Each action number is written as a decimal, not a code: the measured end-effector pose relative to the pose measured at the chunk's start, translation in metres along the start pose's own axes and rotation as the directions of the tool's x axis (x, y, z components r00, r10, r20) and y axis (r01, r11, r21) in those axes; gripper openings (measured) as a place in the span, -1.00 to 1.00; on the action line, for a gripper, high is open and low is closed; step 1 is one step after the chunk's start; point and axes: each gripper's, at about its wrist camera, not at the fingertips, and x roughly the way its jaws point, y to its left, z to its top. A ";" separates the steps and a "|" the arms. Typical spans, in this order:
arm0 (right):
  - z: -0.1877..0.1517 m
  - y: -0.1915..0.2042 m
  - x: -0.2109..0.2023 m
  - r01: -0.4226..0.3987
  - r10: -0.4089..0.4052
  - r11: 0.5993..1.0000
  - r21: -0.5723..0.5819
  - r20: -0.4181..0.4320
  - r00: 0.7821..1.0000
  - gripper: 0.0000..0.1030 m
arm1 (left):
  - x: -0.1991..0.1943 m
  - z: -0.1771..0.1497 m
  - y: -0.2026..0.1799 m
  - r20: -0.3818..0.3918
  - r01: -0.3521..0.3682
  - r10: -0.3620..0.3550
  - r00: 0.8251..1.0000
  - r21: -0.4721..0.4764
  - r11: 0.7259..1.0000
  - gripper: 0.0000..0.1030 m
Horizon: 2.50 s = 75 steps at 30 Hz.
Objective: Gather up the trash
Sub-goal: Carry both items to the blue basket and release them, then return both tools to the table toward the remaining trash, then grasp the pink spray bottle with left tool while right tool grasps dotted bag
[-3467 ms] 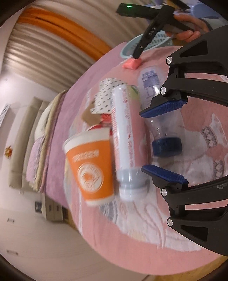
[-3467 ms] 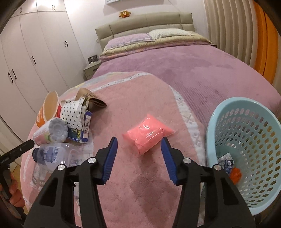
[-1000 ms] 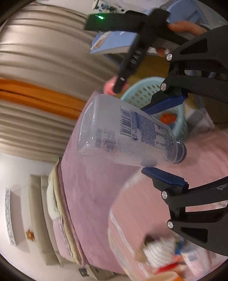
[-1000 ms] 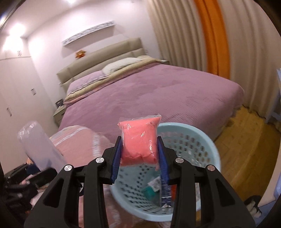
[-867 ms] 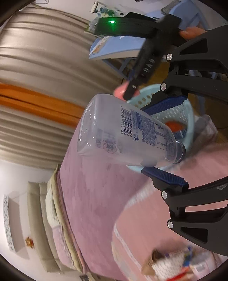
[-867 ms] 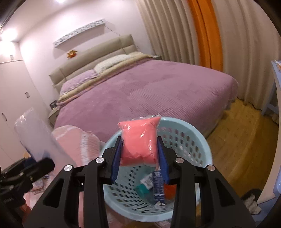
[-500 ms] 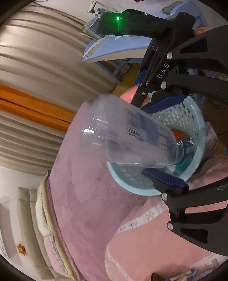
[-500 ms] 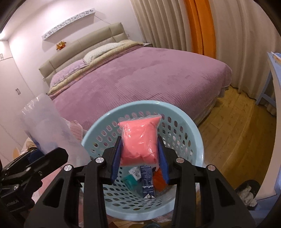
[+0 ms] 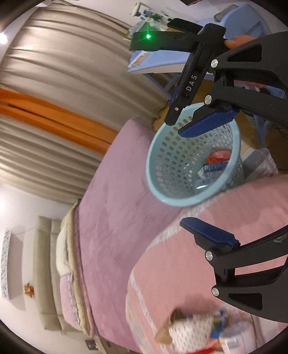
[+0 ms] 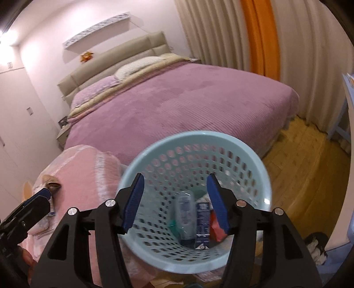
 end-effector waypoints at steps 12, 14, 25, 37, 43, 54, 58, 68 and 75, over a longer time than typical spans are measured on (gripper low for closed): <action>-0.017 0.117 -0.015 -0.156 0.169 0.966 -0.208 0.049 0.984 0.17 | -0.143 -0.033 0.082 0.206 -0.217 0.236 0.950 -0.109 0.970 0.53; -0.028 0.141 -0.007 -0.187 0.200 0.953 -0.238 0.031 0.979 0.17 | -0.158 -0.040 0.108 0.198 -0.255 0.286 0.938 -0.169 0.952 0.53; -0.073 0.229 0.047 -0.212 0.216 0.907 -0.364 -0.031 0.976 0.17 | -0.174 -0.074 0.217 0.034 -0.449 0.482 0.876 -0.312 0.838 0.53; -0.076 0.226 0.068 -0.233 0.214 0.905 -0.357 -0.092 0.973 0.17 | -0.145 -0.082 0.261 -0.088 -0.429 0.427 0.900 -0.354 0.831 0.49; -0.077 0.228 0.070 -0.248 0.227 0.898 -0.364 -0.102 0.969 0.17 | -0.148 -0.093 0.241 -0.108 -0.380 0.364 0.925 -0.272 0.884 0.48; -0.071 0.220 0.073 -0.280 0.254 0.904 -0.324 -0.121 0.960 0.17 | -0.142 -0.101 0.178 -0.175 -0.224 0.211 0.962 -0.061 0.973 0.52; -0.070 0.216 0.073 -0.297 0.273 0.905 -0.306 -0.121 0.955 0.17 | -0.122 -0.083 0.169 -0.176 -0.275 0.274 0.945 0.021 0.961 0.61; -0.070 0.216 0.068 -0.344 0.322 0.889 -0.304 -0.120 0.939 0.17 | -0.063 -0.081 0.143 -0.269 -0.345 0.391 0.880 0.200 0.917 0.29; -0.064 0.231 0.068 -0.467 0.424 0.831 -0.303 -0.200 0.883 0.17 | -0.098 -0.097 0.148 -0.235 -0.366 0.359 0.903 0.015 0.931 0.03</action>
